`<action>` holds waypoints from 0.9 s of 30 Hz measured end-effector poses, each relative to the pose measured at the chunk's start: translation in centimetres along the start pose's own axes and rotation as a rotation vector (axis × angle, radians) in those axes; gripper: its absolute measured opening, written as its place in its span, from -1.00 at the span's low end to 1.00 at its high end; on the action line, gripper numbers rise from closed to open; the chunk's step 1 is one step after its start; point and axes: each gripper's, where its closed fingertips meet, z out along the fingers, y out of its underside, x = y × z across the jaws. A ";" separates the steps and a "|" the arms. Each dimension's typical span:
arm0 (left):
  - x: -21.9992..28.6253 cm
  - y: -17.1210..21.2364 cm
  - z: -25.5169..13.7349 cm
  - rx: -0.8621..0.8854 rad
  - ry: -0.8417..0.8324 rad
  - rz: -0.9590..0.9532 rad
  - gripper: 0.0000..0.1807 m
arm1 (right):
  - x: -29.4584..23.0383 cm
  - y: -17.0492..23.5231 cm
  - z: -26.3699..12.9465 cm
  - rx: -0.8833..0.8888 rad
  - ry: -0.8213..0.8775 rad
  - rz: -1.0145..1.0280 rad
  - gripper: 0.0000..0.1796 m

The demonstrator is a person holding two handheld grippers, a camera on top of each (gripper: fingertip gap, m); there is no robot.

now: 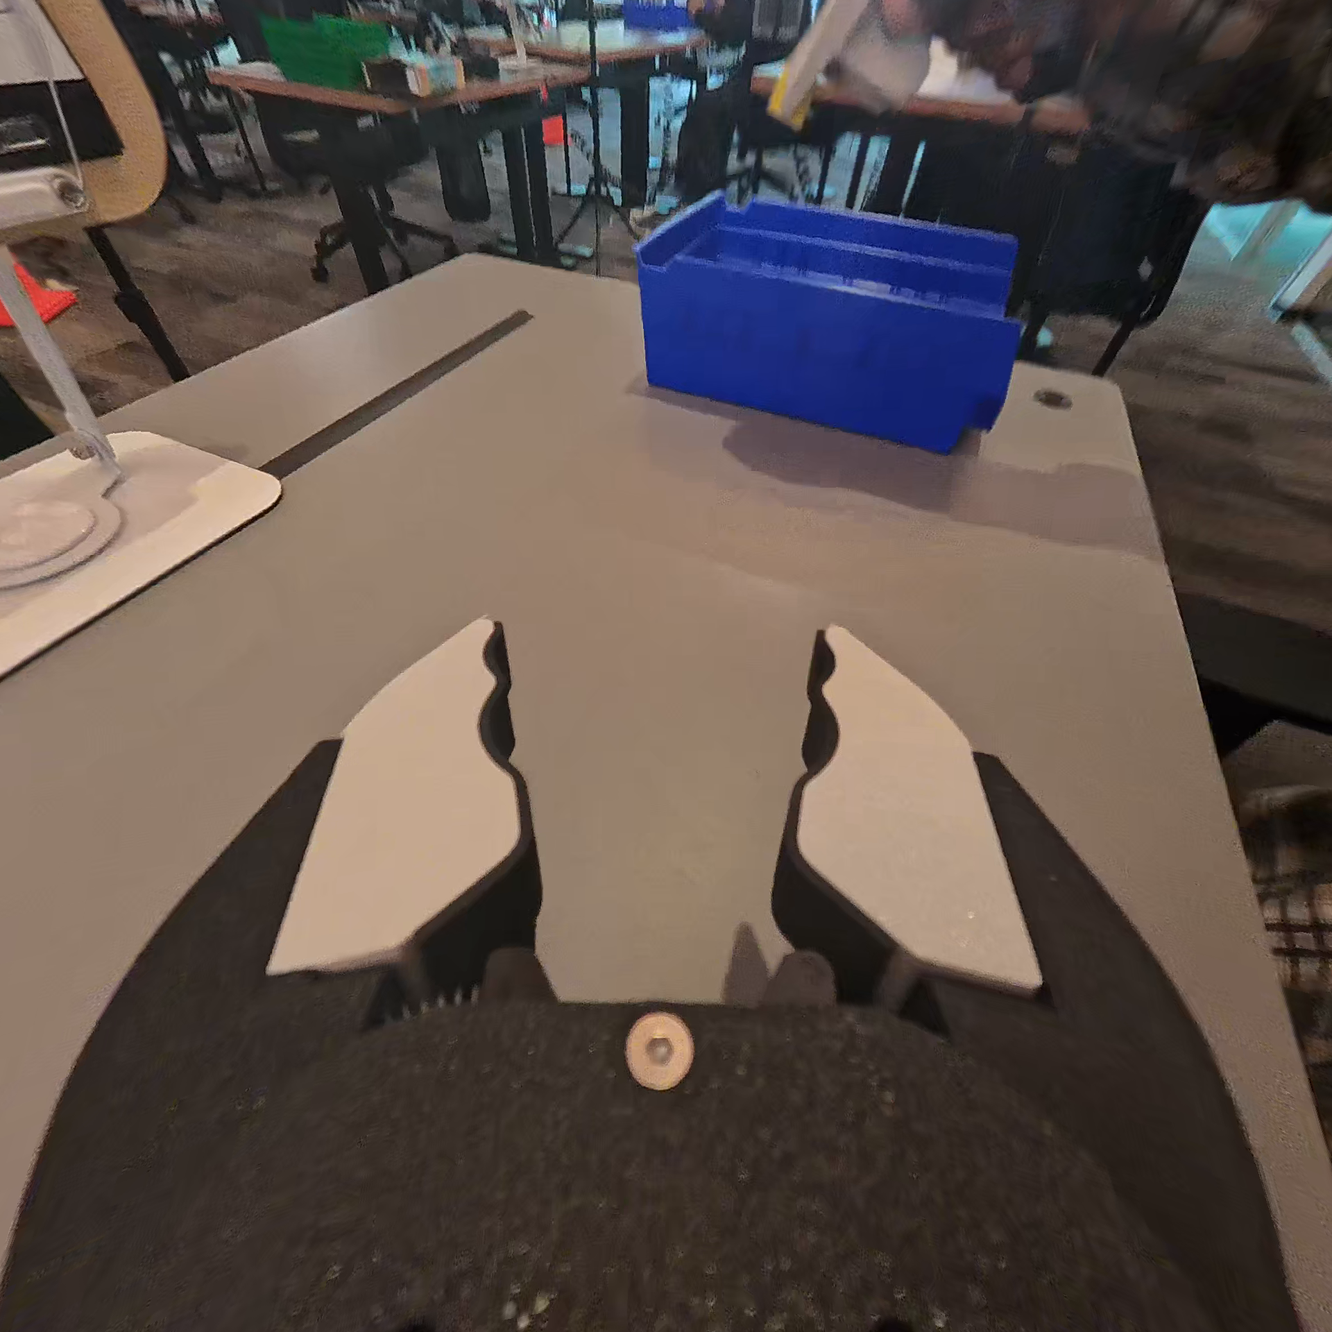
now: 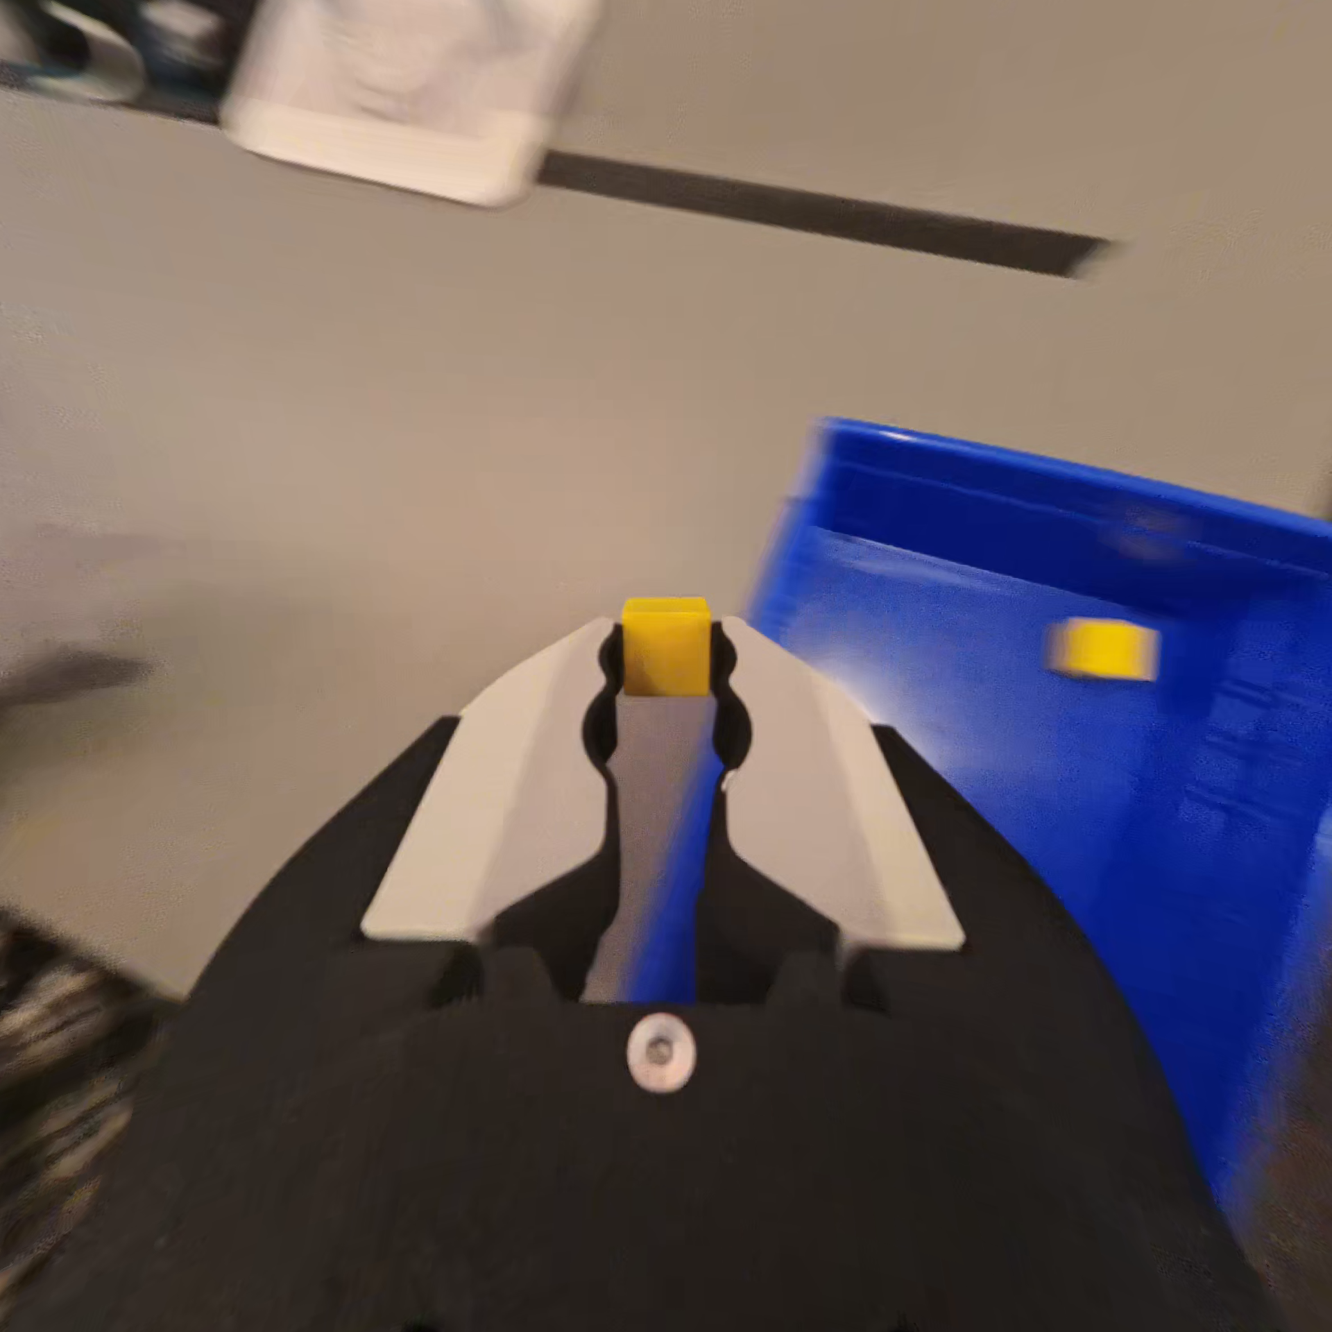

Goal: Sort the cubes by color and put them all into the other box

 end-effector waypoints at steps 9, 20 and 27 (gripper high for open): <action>-0.1 1.1 0.4 -0.005 -0.014 0.104 -0.29 | 15.6 8.1 5.8 -0.363 0.278 0.098 -0.75; 0.4 2.8 1.5 -0.087 0.004 0.152 -0.32 | 19.7 10.8 9.7 -0.437 0.337 0.159 -0.75; -0.1 2.6 1.2 -0.060 0.005 0.108 -0.31 | 18.5 9.5 7.4 -0.424 0.352 0.141 -0.45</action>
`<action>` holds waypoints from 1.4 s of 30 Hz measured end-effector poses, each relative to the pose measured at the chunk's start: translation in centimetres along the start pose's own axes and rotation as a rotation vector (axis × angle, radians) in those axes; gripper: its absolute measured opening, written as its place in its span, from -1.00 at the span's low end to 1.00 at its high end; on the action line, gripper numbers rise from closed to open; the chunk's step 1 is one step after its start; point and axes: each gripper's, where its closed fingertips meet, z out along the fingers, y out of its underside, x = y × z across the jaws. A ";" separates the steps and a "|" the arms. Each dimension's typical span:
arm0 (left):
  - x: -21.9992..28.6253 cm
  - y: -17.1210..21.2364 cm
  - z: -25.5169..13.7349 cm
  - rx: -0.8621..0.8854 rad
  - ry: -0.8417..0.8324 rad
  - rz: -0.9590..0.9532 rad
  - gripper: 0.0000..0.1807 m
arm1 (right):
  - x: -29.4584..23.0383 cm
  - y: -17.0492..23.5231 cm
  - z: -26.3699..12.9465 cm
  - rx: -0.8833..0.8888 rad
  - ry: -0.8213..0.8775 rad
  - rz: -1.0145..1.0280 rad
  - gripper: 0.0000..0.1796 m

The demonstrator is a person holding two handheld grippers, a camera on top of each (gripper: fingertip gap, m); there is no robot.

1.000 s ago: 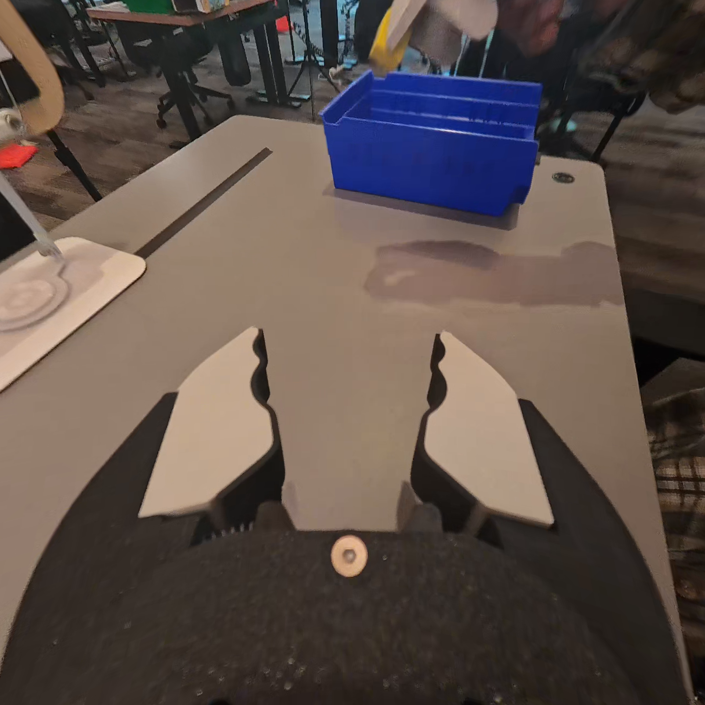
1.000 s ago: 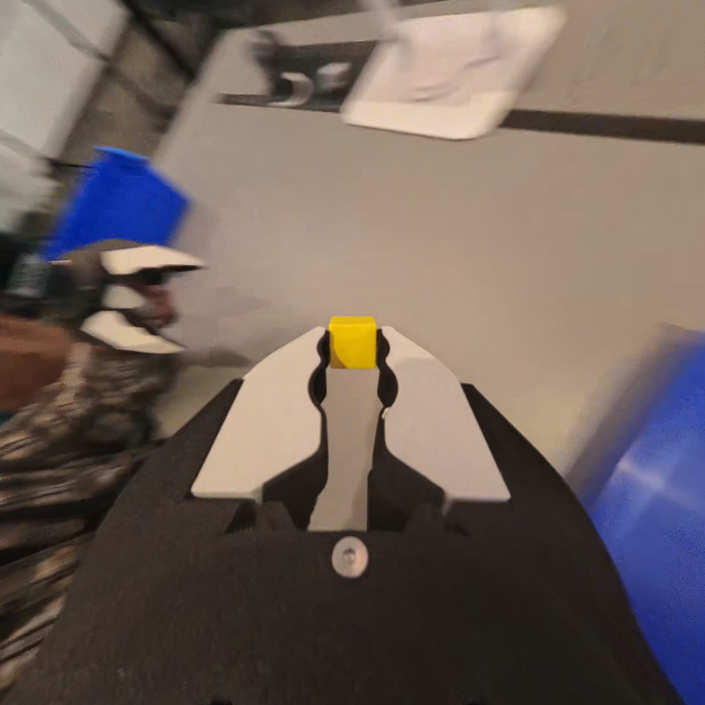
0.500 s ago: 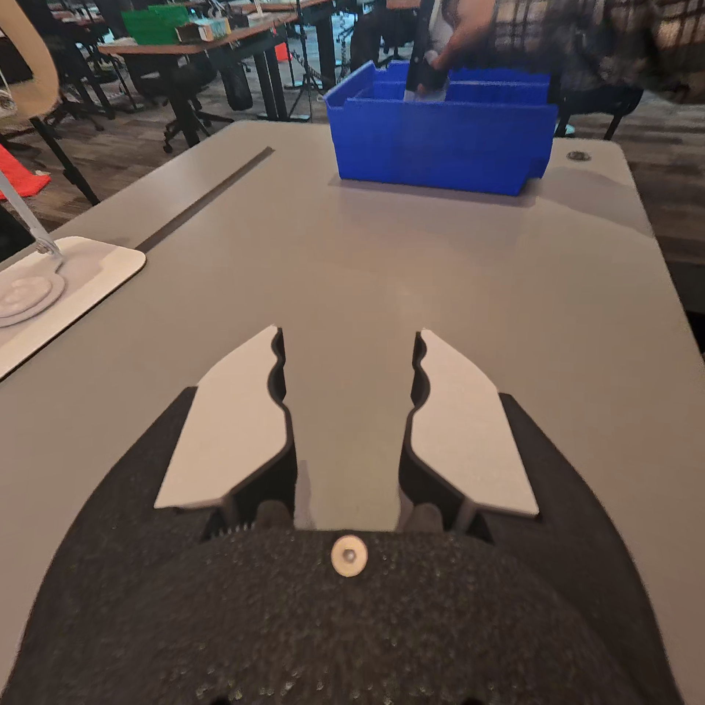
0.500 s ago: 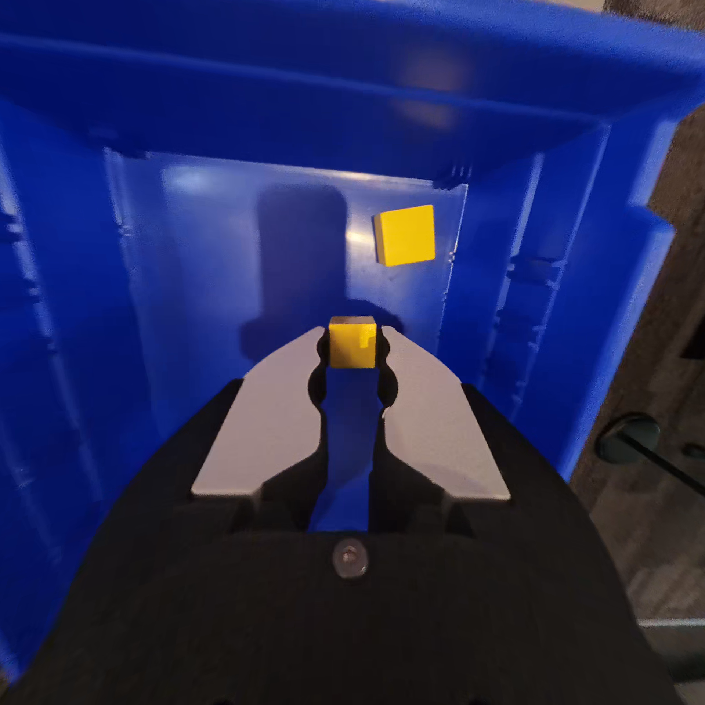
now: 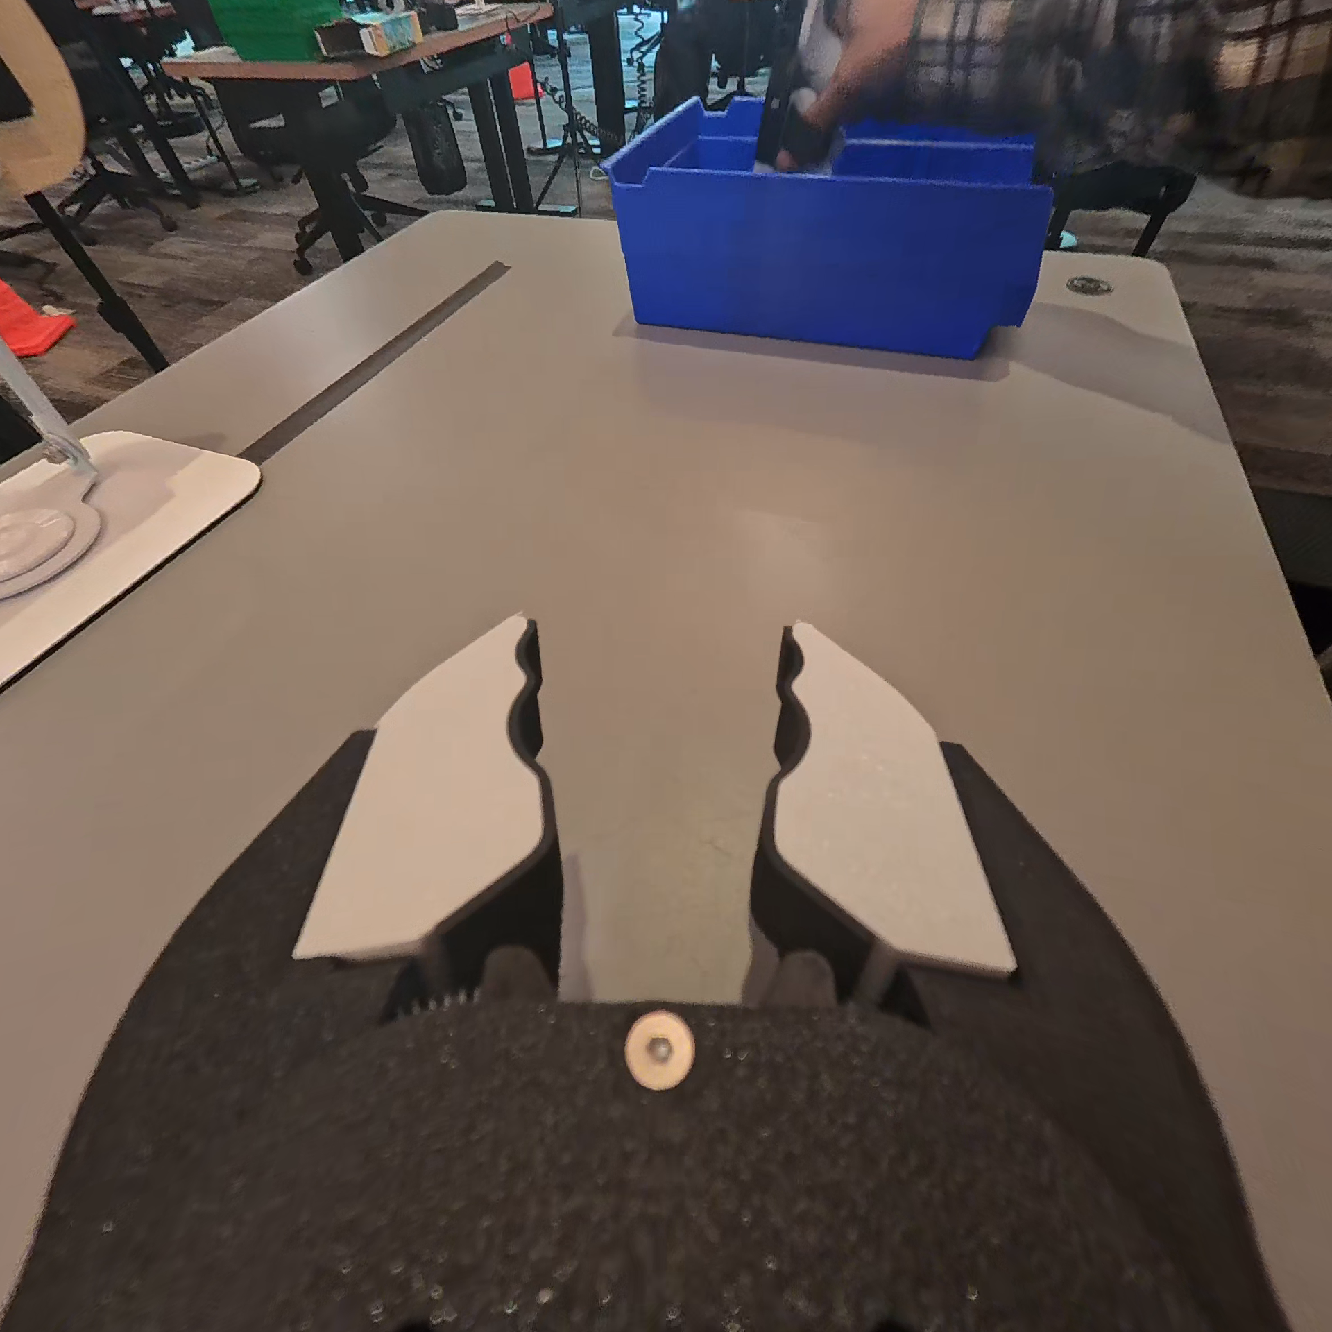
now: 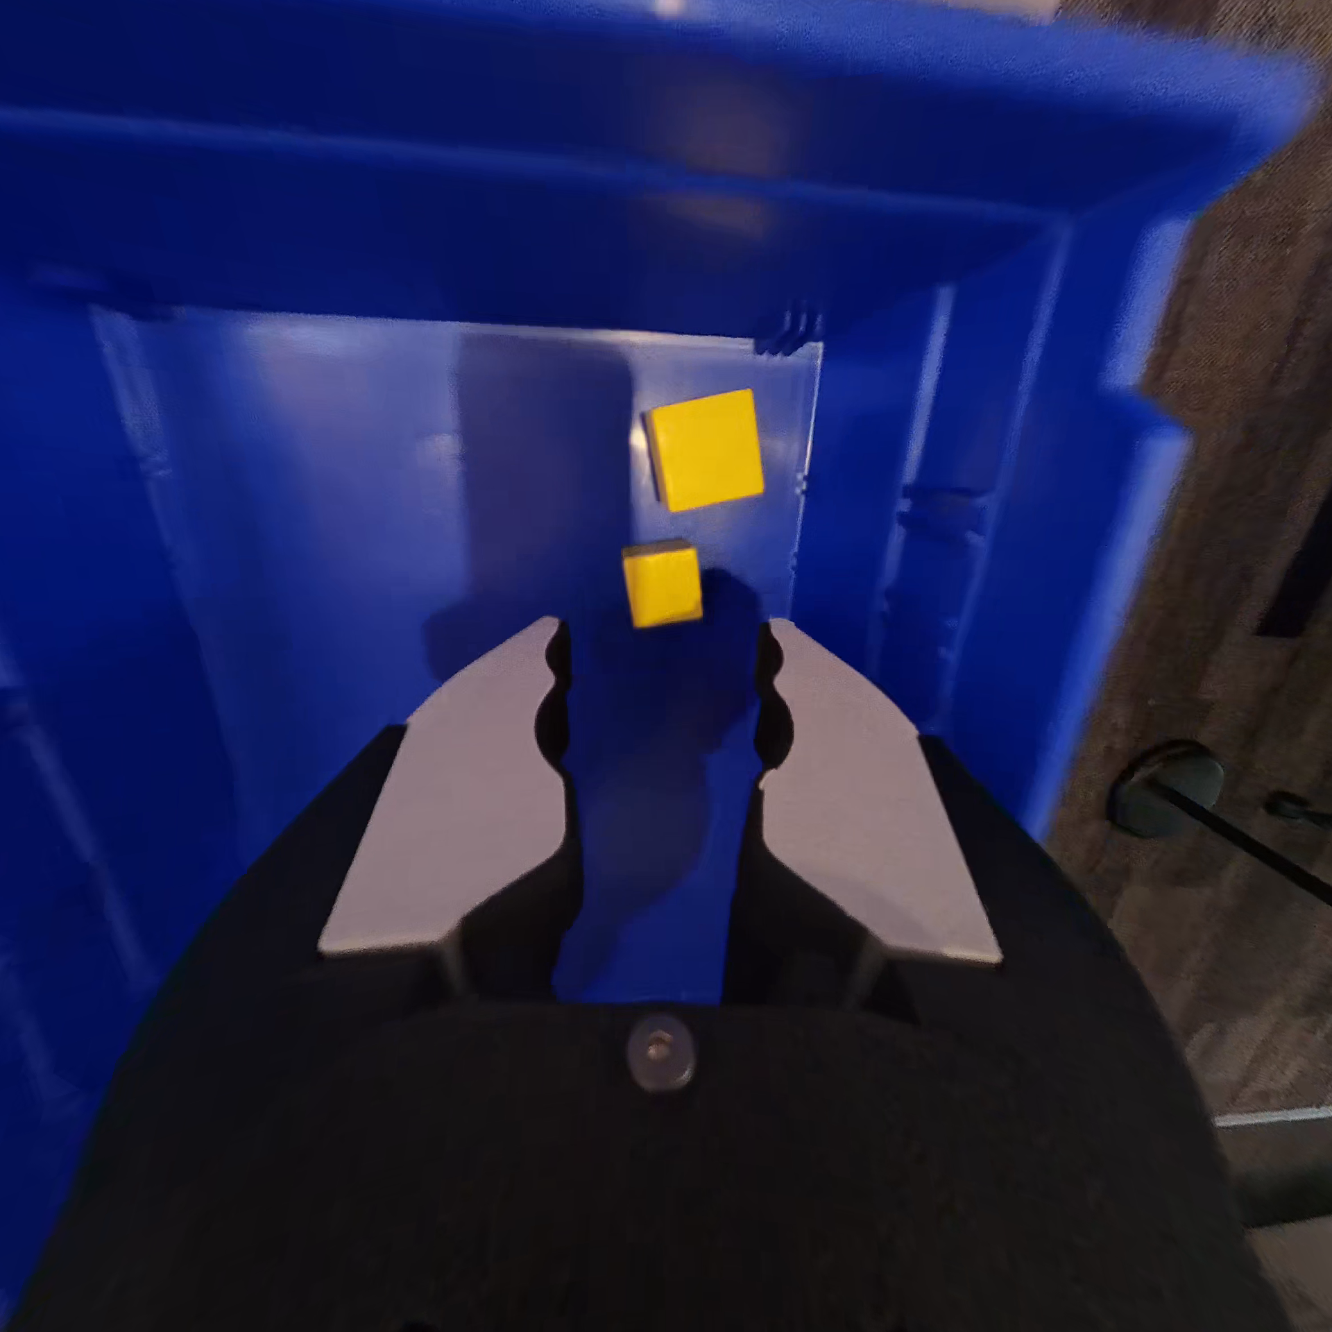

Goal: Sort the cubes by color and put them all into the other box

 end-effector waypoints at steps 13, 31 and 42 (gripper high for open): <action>-0.5 -0.1 -0.2 0.018 -0.033 -0.011 -0.31 | -18.2 -3.7 -26.4 0.813 -0.292 -0.254 -0.31; -2.7 -8.5 -12.3 0.216 -0.137 -0.016 -0.26 | -39.1 -0.6 -12.1 1.144 -0.864 -0.238 -0.16; -14.4 1.9 -35.9 -0.176 -0.414 -0.059 -0.29 | -42.9 -0.1 -11.1 1.124 -0.788 -0.376 -0.16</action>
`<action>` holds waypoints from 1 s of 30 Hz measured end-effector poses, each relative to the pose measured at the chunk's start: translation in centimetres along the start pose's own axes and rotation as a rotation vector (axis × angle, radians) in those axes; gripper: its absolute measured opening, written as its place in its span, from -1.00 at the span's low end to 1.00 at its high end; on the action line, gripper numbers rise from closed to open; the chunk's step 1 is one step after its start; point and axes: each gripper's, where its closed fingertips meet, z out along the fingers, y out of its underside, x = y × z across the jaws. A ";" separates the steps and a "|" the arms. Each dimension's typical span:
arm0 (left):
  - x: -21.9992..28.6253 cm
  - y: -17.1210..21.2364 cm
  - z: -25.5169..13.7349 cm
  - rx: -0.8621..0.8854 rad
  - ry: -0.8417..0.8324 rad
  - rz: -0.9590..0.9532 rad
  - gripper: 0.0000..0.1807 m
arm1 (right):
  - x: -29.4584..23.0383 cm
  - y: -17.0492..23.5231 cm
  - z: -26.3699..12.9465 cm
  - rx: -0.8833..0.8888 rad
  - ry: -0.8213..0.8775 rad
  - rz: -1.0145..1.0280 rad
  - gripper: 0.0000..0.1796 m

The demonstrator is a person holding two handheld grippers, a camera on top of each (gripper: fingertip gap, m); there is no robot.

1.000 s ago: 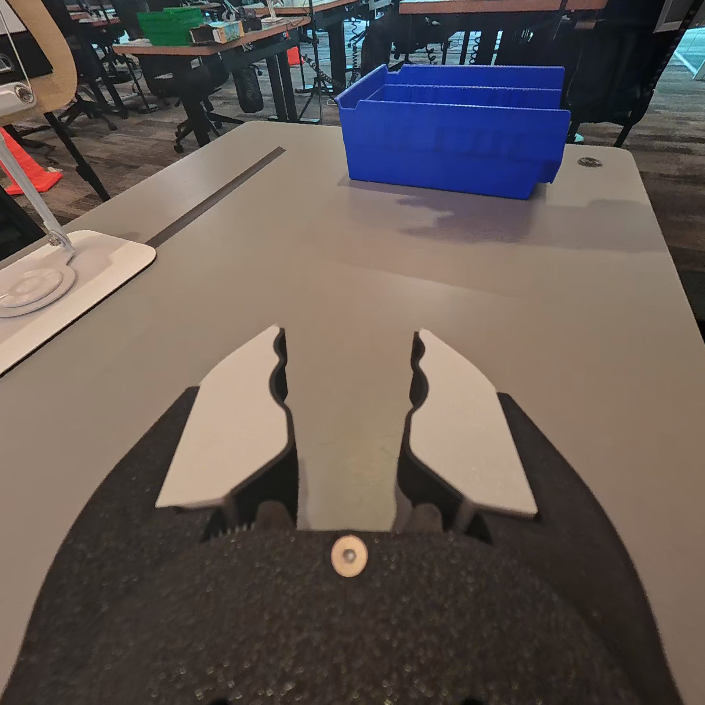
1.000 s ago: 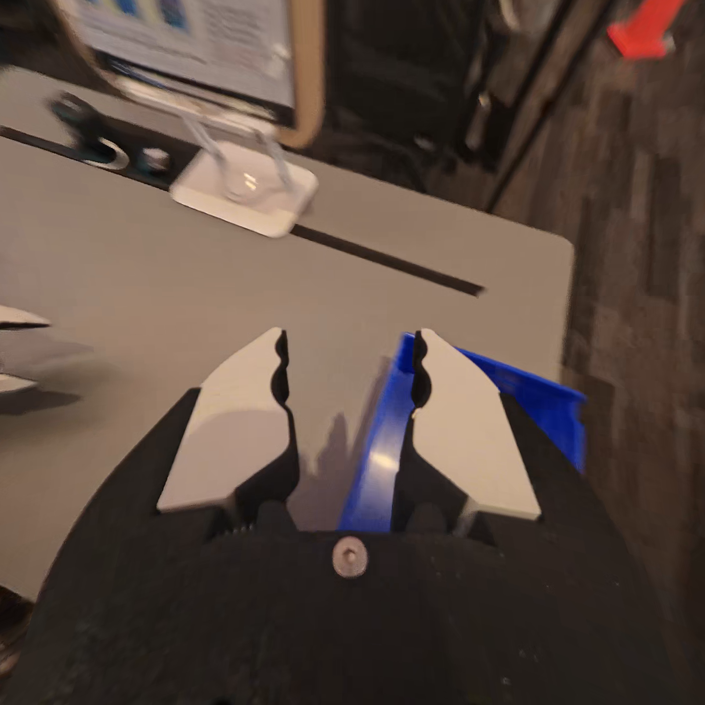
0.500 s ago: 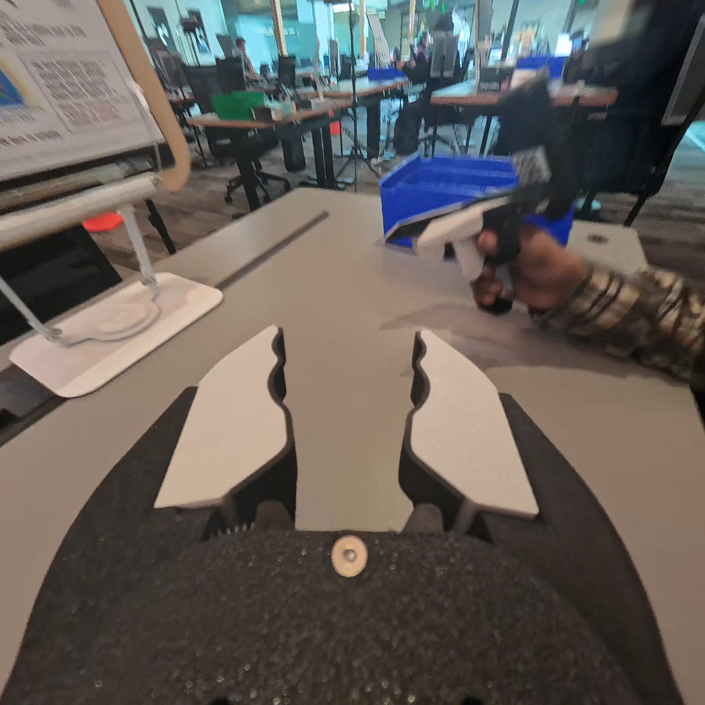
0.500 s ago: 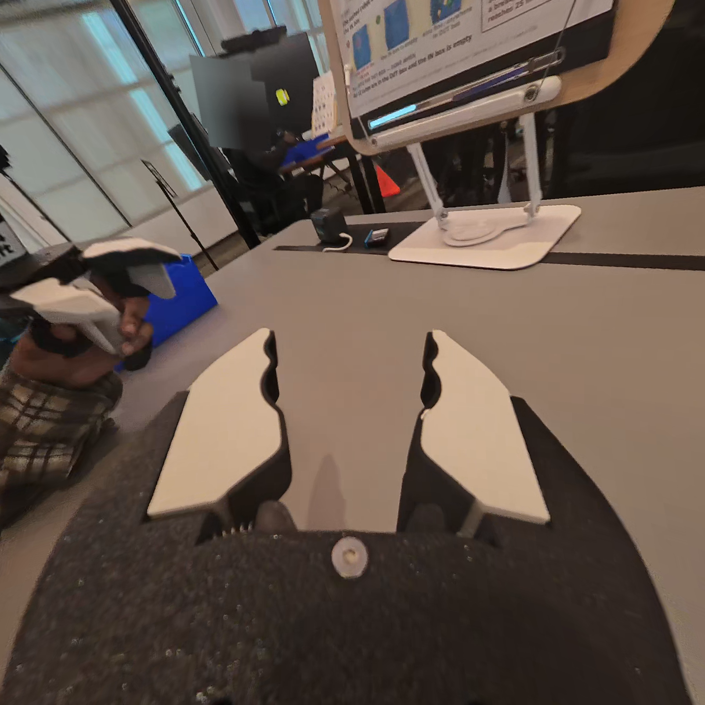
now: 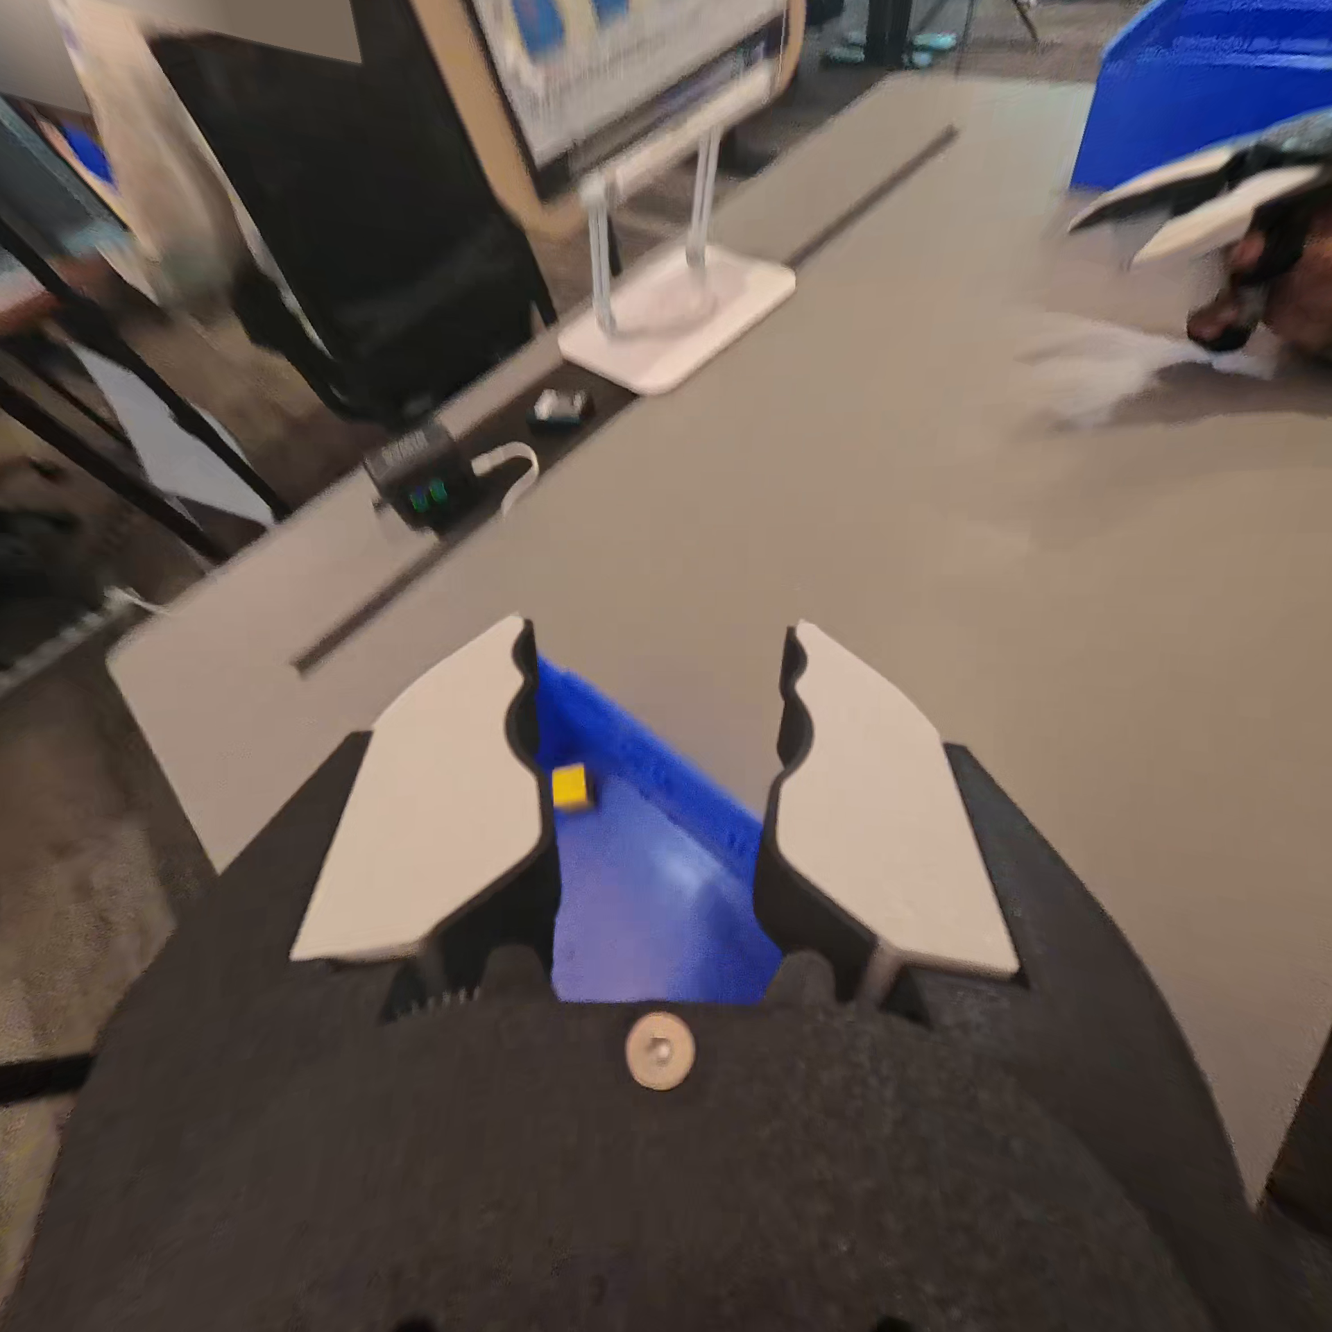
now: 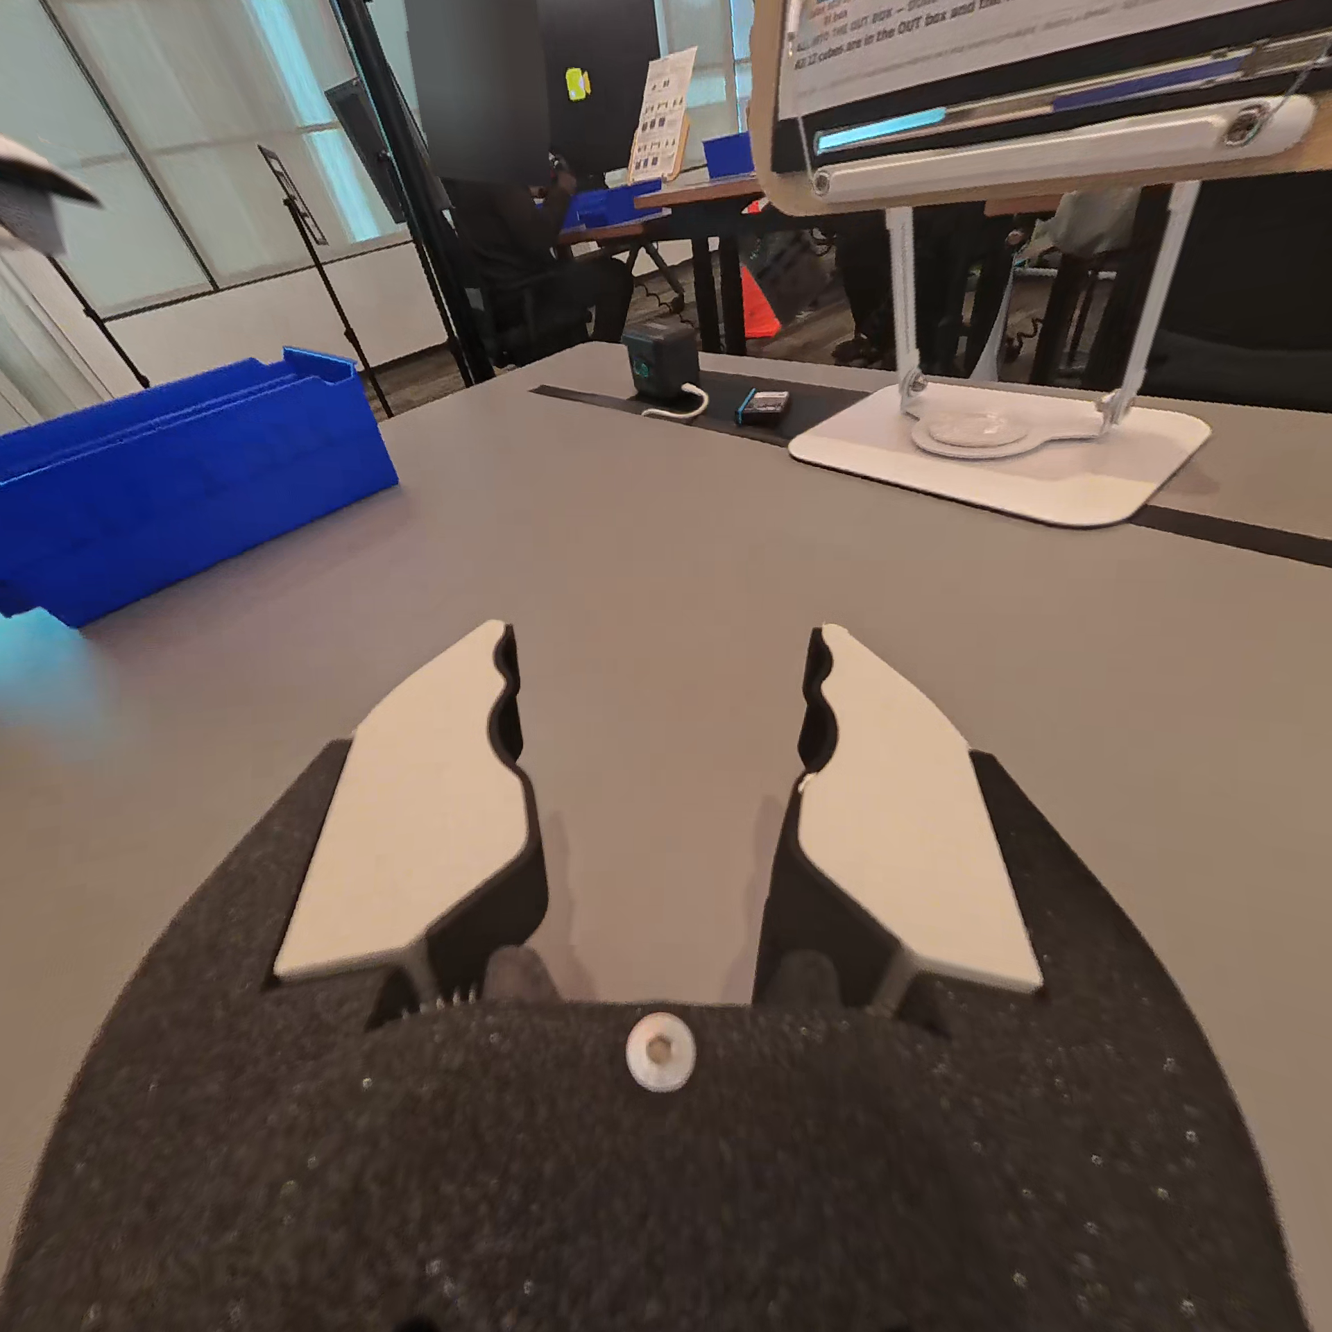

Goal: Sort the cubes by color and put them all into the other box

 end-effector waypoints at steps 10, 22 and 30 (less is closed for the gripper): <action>-5.8 14.2 6.7 -0.384 -0.076 -0.160 -0.34 | -2.0 -0.1 2.0 -0.060 -0.007 -0.032 -0.19; -5.6 17.9 11.1 -0.570 -0.065 -0.070 -0.47 | -2.7 0.5 2.8 -0.098 -0.040 -0.022 -0.21; -5.8 17.9 11.9 -0.540 -0.020 -0.155 -0.75 | -2.8 -0.5 1.4 -0.041 -0.063 0.018 -0.21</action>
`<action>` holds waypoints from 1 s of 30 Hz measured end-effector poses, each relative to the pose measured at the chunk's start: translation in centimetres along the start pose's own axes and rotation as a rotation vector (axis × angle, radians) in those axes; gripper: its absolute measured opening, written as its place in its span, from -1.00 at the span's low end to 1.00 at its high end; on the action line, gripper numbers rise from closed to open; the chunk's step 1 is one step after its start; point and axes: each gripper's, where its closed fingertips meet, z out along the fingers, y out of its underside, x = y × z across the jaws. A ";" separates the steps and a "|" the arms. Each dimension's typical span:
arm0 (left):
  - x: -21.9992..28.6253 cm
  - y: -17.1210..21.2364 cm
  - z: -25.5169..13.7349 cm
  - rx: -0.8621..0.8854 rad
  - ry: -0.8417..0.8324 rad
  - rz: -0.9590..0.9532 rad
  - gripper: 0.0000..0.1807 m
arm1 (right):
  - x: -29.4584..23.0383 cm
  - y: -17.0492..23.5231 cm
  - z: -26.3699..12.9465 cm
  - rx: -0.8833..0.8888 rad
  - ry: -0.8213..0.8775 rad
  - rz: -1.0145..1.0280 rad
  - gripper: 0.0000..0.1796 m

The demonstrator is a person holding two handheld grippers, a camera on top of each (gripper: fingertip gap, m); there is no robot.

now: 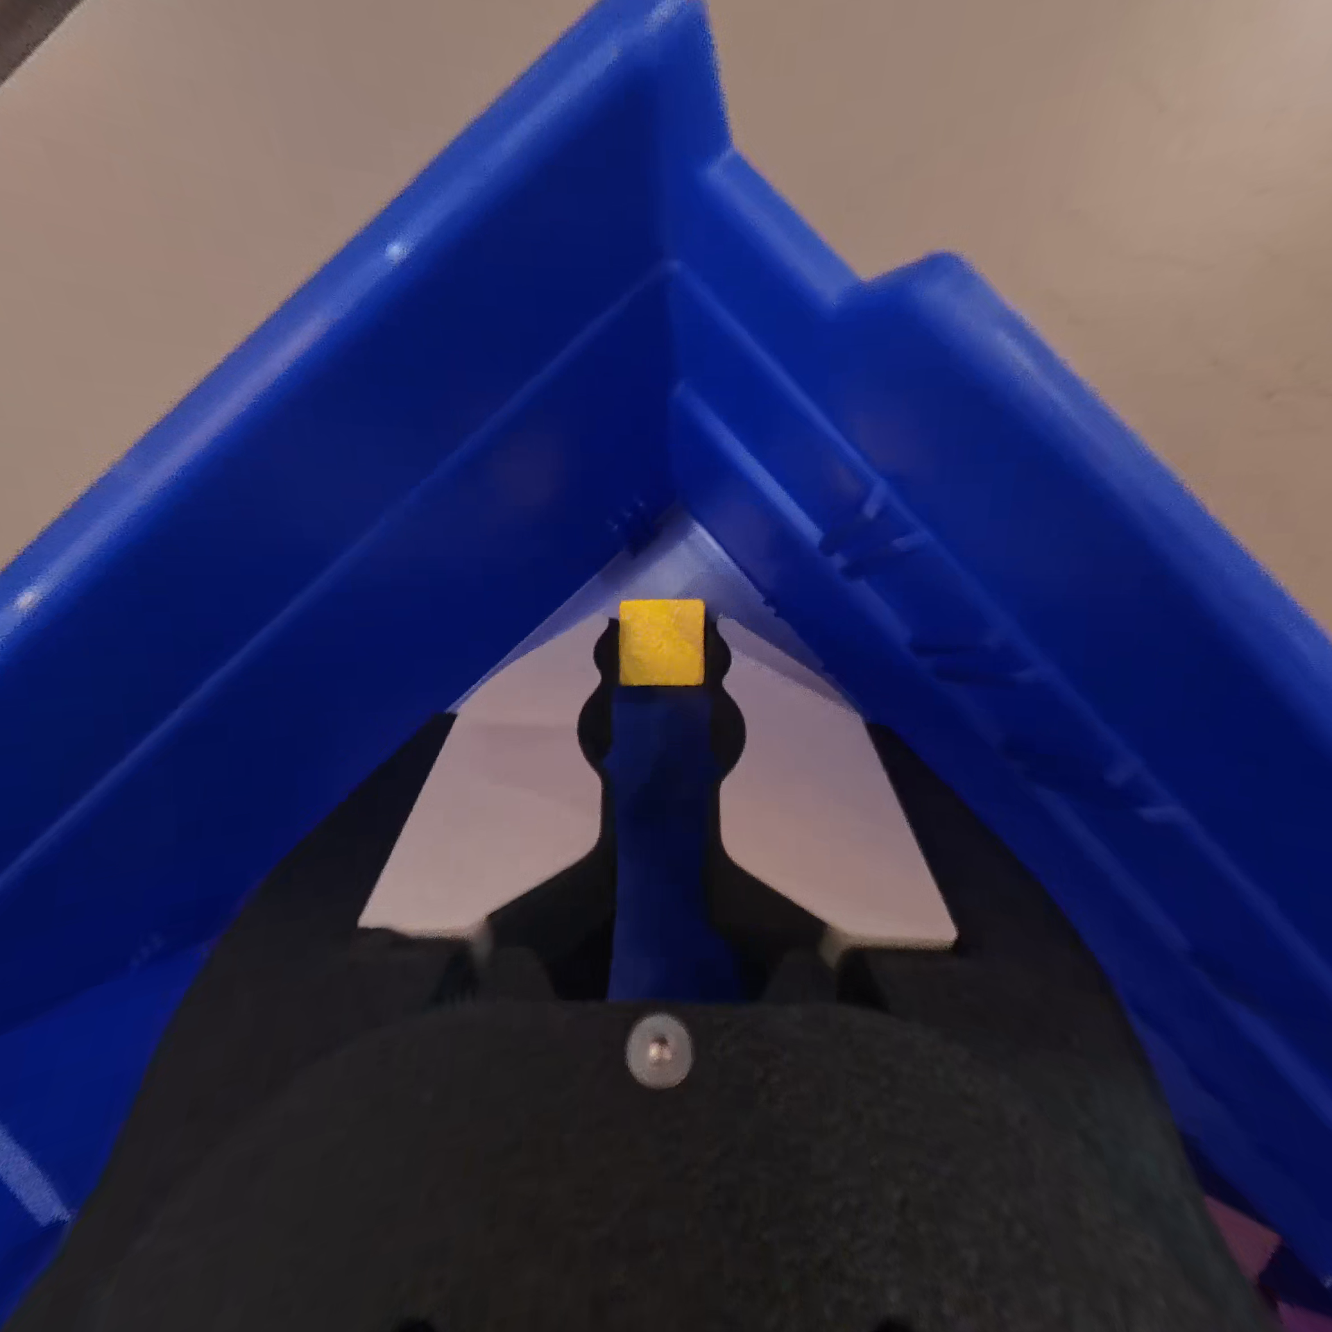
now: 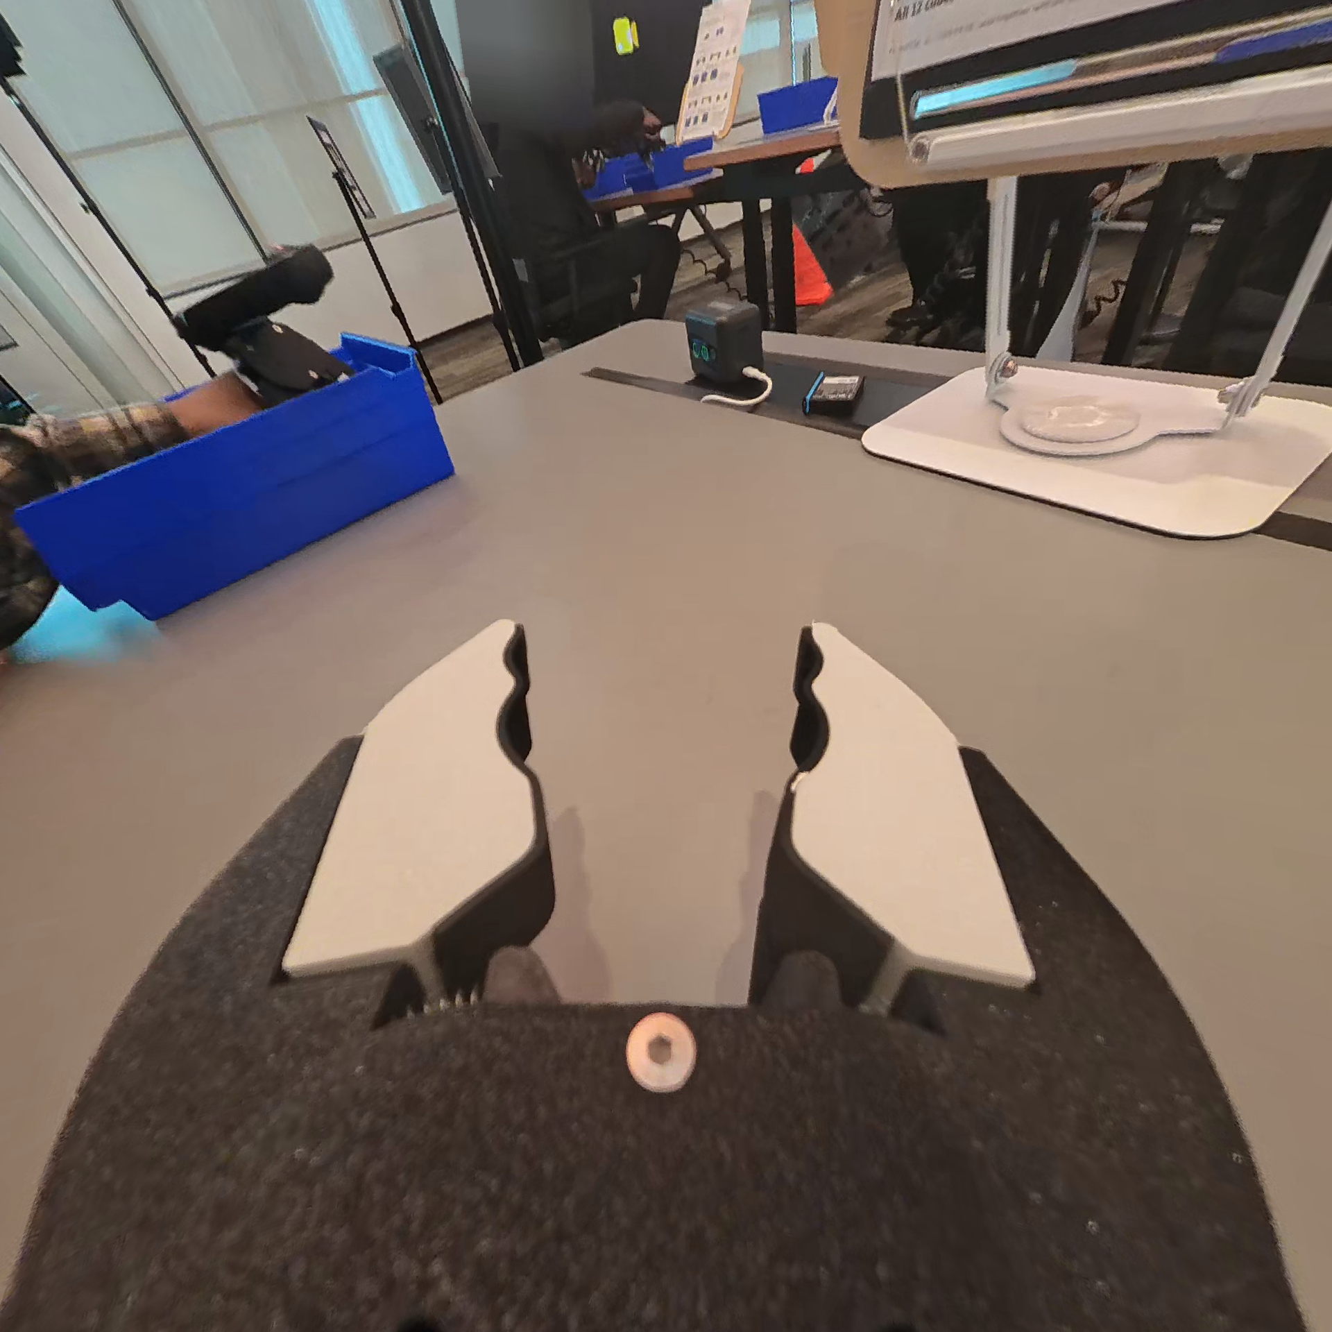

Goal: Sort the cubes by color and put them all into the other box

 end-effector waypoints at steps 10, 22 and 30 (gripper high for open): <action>1.8 -7.1 -15.4 0.413 -0.174 0.063 -0.76 | -0.9 -0.1 -2.2 0.027 -0.078 0.093 -0.24; 31.0 -21.0 -10.0 0.530 0.022 0.500 -0.76 | -9.6 -5.4 -2.8 -0.148 -0.541 0.780 -0.39; 38.8 -23.9 -5.5 0.539 0.121 0.605 -0.76 | -9.9 -3.9 -2.3 -0.254 -0.488 0.831 -0.43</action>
